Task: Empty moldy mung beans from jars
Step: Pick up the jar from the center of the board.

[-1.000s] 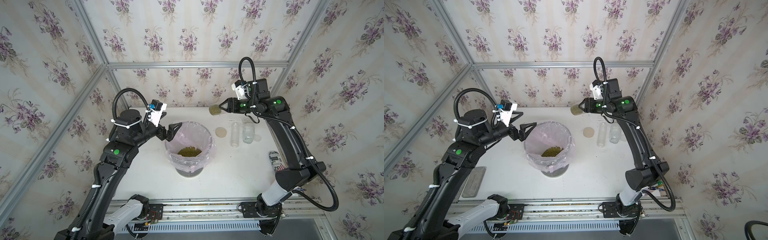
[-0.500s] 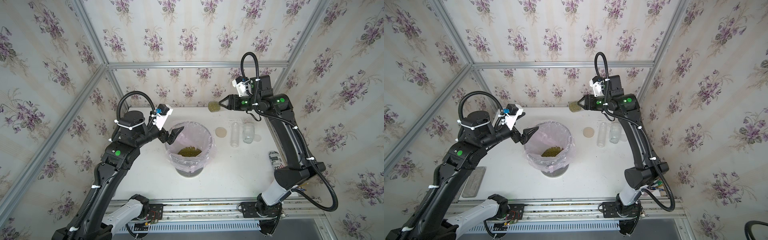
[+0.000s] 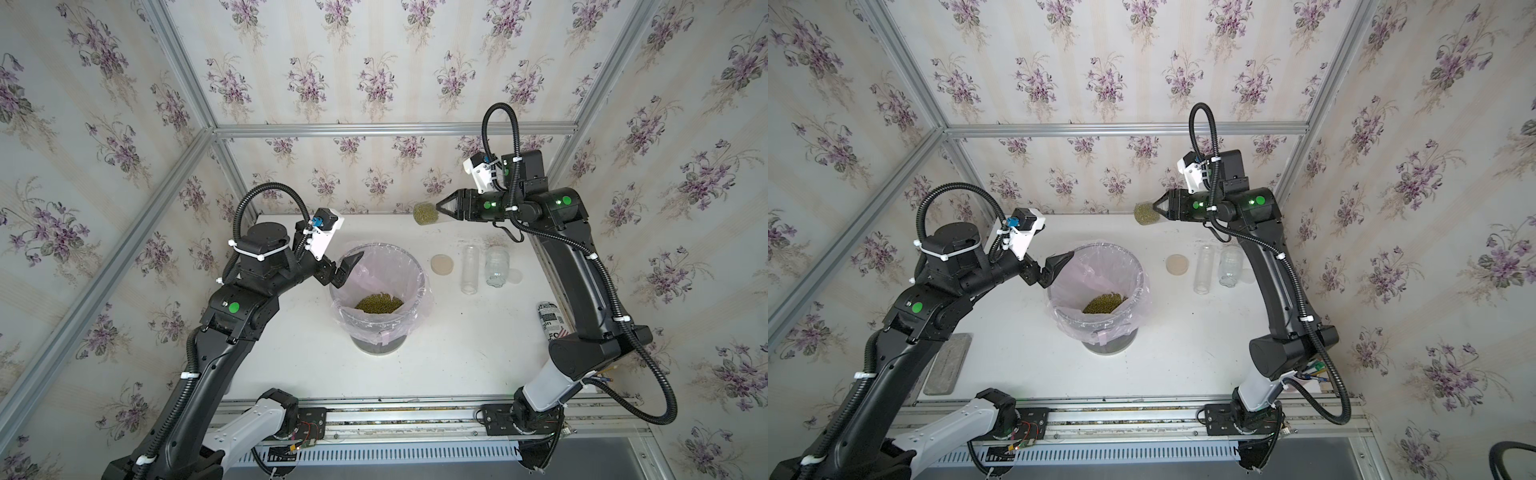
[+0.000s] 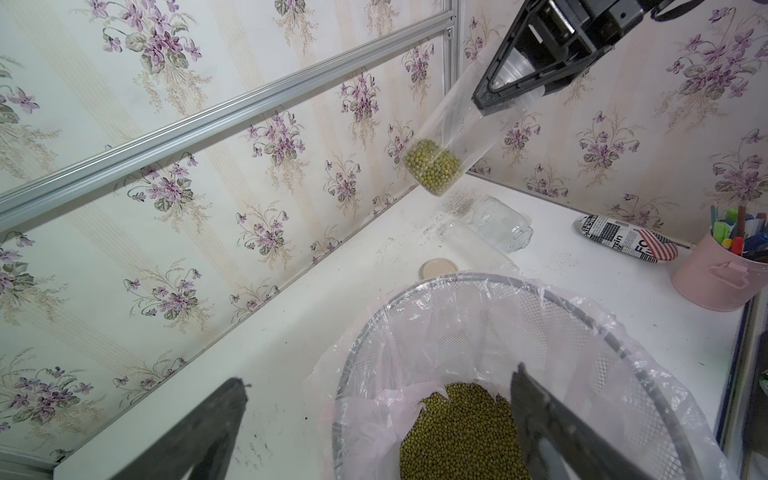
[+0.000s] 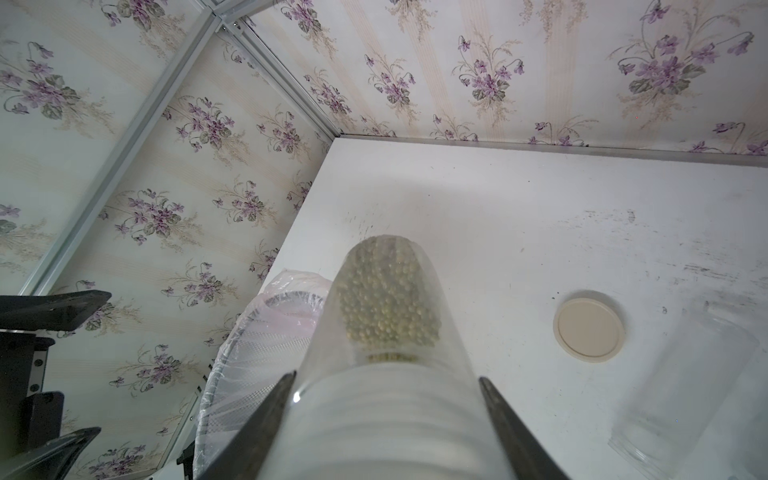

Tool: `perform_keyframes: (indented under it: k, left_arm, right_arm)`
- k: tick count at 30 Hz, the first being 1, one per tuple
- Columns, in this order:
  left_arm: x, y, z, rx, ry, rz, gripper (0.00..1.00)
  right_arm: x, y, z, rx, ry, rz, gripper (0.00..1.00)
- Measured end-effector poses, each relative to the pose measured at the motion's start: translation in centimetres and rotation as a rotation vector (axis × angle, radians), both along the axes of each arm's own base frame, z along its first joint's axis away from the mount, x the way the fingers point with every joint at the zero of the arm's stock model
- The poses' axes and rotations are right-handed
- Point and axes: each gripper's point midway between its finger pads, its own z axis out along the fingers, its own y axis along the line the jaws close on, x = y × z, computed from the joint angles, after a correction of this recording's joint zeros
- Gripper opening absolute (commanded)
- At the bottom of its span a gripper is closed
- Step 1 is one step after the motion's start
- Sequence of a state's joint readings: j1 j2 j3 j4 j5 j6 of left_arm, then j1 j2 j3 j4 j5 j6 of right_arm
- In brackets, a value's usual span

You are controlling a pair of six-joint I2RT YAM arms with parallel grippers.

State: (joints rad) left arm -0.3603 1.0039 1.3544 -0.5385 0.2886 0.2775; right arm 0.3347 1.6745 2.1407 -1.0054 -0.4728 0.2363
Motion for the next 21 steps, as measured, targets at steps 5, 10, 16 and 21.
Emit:
perform_keyframes:
  k: [5, 10, 16, 21]
  left_arm:
    - [-0.3, 0.0, 0.2, 0.010, -0.016, -0.007, 0.99]
    - [-0.7, -0.5, 0.1, 0.046, -0.040, -0.040, 1.00]
    - [-1.0, -1.4, 0.4, 0.090, -0.069, -0.074, 0.99]
    - [-1.5, -3.0, 0.3, 0.158, -0.096, -0.128, 0.99]
  right_arm:
    - [-0.5, 0.3, 0.6, 0.019, -0.007, 0.021, 0.43]
    - [-1.0, 0.6, 1.6, 0.046, -0.030, 0.048, 0.43]
    - [-1.8, 1.3, 2.6, 0.080, -0.047, 0.089, 0.41]
    - [-2.7, 2.2, 3.0, 0.105, -0.044, 0.129, 0.41]
